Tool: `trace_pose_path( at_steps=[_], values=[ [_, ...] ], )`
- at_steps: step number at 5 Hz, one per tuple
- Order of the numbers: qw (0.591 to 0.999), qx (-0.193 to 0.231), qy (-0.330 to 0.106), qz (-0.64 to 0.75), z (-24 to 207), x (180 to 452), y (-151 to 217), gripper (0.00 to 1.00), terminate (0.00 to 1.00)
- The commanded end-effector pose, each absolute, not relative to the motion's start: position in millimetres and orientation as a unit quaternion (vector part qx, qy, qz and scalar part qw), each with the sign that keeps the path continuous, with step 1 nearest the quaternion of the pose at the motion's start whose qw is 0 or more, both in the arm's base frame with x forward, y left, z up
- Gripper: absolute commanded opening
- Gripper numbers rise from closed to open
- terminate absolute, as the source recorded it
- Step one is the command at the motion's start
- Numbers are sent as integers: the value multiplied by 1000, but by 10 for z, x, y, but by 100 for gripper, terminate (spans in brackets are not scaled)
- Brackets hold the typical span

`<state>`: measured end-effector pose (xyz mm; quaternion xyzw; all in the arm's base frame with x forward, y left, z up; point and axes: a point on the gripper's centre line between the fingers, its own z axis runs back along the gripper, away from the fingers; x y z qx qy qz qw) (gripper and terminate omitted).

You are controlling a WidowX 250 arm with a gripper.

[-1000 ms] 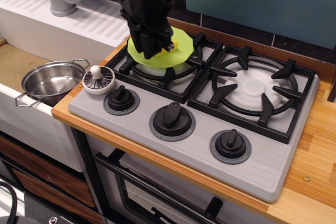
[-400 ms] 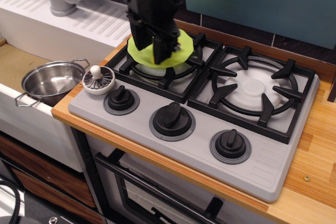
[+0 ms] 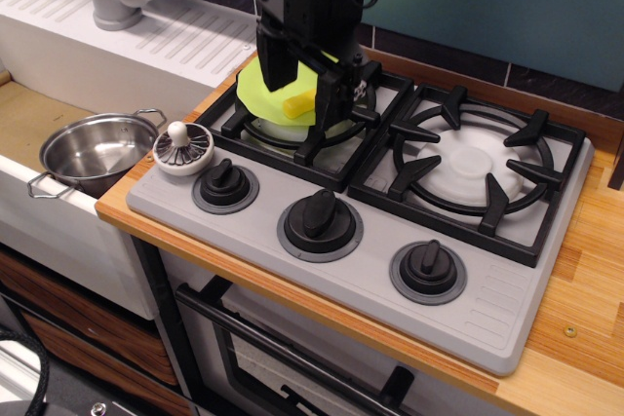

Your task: Put fry on plate and mushroom in pot or pan in sink

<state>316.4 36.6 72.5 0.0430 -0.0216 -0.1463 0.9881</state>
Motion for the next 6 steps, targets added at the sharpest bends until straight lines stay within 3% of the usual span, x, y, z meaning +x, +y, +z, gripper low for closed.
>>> trace_pose_path(
  at_steps=[1,4,5,6],
  values=[
    [979,95,-28,-177,1179,3266,268,100,0],
    [979,95,-28,-177,1179,3266,268,100,0],
    [982,94,-47,-155,1246,3105,537,100,0],
    [979,132,-77,-133,1270,2997,738,100,0]
  ],
)
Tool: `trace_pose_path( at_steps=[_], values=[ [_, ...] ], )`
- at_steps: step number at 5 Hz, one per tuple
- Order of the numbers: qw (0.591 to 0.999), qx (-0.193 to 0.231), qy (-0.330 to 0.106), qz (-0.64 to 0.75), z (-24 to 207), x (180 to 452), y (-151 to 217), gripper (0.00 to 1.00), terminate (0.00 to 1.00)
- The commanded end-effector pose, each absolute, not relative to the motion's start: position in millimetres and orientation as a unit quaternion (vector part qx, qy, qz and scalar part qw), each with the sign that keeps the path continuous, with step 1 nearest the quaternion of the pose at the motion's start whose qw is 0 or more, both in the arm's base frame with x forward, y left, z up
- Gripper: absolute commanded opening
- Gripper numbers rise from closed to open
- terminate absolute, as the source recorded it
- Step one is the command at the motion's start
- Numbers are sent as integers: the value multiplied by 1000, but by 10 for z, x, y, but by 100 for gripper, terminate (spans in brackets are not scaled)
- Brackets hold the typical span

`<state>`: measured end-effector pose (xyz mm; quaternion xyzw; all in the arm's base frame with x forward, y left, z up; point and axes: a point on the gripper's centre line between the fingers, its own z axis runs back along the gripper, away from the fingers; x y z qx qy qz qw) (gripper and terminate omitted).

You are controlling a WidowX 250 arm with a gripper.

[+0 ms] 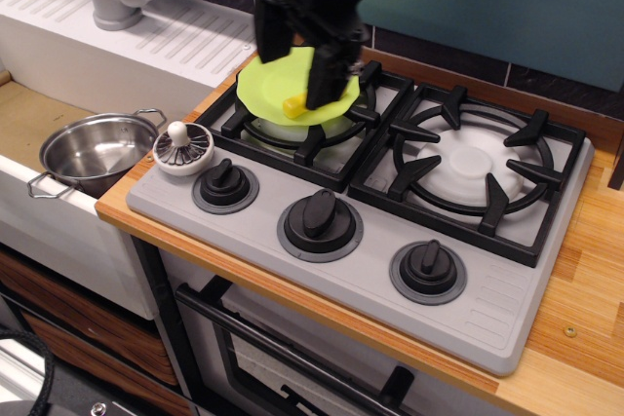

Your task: Put fry on plate and mushroom in pot or pan in sink

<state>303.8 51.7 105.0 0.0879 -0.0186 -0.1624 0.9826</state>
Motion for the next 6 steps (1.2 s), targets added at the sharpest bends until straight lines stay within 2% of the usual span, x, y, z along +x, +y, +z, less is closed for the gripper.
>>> trace_pose_path(
  at_steps=[1,2,4,6],
  values=[
    [977,140,-105,-119,1221,2957,890,100,0],
    [977,147,-121,-99,1148,2939,1016,100,0],
    [983,130,-130,-29,907,2817,1130,100,0],
    [983,123,-138,-8,725,2756,1107,100,0]
  ],
)
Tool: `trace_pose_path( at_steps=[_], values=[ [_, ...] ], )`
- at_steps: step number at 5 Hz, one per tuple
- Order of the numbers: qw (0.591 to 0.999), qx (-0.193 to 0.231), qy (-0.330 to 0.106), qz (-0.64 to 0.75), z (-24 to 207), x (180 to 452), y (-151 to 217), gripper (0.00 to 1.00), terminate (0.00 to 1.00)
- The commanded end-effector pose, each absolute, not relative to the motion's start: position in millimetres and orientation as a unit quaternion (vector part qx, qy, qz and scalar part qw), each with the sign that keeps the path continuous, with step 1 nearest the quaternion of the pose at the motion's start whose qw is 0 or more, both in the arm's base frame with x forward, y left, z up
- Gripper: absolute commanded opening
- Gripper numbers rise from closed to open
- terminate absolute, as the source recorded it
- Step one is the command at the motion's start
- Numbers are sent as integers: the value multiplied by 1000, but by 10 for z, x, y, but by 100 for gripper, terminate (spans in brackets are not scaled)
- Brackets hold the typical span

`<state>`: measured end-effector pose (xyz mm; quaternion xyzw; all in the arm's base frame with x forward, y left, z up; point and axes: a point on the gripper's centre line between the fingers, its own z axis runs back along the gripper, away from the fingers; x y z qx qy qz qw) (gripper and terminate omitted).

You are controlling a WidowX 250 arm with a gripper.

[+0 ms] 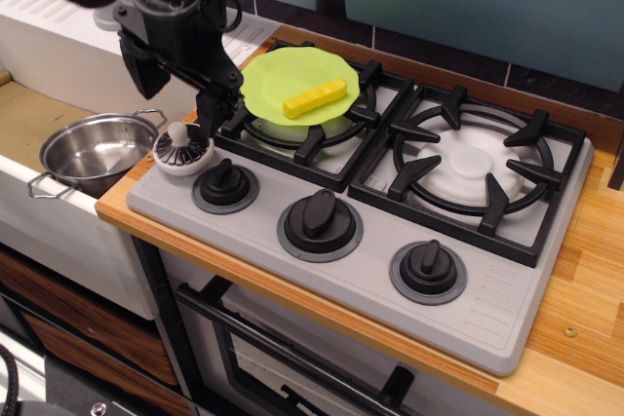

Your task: Put fry on plate and mushroom in pot or pan in sink

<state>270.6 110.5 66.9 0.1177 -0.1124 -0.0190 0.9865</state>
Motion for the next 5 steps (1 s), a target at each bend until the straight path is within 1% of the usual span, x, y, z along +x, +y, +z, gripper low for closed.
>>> trace_pose_path(
  at_steps=[1,3,4,5],
  values=[
    [982,121,-145,-7,651,2762,1116,100,0],
    [982,105,-158,-15,495,2773,1297,100,0],
    [982,94,-162,-16,426,2792,1329,100,0],
    [983,91,-161,-4,358,2818,1294,0,0]
  ],
)
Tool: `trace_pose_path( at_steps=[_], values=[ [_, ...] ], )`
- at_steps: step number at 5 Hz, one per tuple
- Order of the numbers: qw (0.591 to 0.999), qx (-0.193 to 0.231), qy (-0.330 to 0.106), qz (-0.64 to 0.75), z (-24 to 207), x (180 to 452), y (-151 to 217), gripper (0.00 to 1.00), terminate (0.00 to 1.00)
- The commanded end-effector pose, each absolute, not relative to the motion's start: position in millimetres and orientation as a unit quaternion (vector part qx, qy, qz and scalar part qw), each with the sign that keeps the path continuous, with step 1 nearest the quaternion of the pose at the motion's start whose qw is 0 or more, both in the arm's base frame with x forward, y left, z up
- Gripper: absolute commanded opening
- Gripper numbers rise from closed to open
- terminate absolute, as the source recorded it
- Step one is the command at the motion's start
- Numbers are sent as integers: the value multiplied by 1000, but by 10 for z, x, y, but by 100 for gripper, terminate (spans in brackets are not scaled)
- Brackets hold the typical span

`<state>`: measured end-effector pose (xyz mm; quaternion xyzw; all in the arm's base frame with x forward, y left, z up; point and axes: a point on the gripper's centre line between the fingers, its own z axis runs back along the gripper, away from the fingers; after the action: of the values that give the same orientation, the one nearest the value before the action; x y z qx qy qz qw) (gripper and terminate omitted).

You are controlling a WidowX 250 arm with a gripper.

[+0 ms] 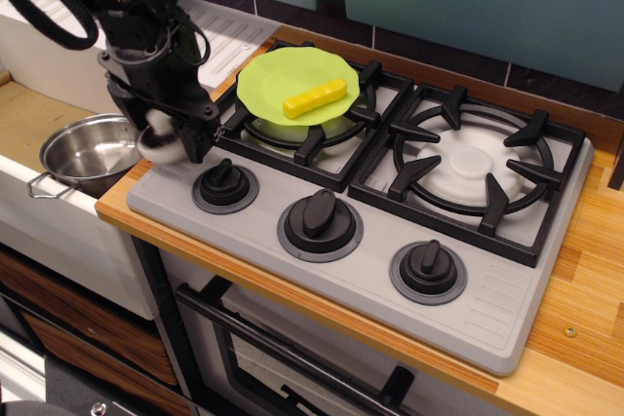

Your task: Put fry on plate and mushroom in pot or pan in sink

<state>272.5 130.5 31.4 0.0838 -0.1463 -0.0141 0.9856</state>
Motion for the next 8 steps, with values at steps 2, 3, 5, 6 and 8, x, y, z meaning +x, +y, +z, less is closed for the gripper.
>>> trace_pose_path(
  at_steps=[2,3,5,6,8],
  values=[
    [987,68,-146,-2,418,2833,1261,0,0],
    [990,67,-126,-2,635,2792,1283,0,0],
    [991,45,-116,-43,856,2868,1749,0,0],
    [990,33,-127,-50,703,2886,1959,0,0],
    [986,13,-156,-51,254,2796,2180,0,0]
  ],
)
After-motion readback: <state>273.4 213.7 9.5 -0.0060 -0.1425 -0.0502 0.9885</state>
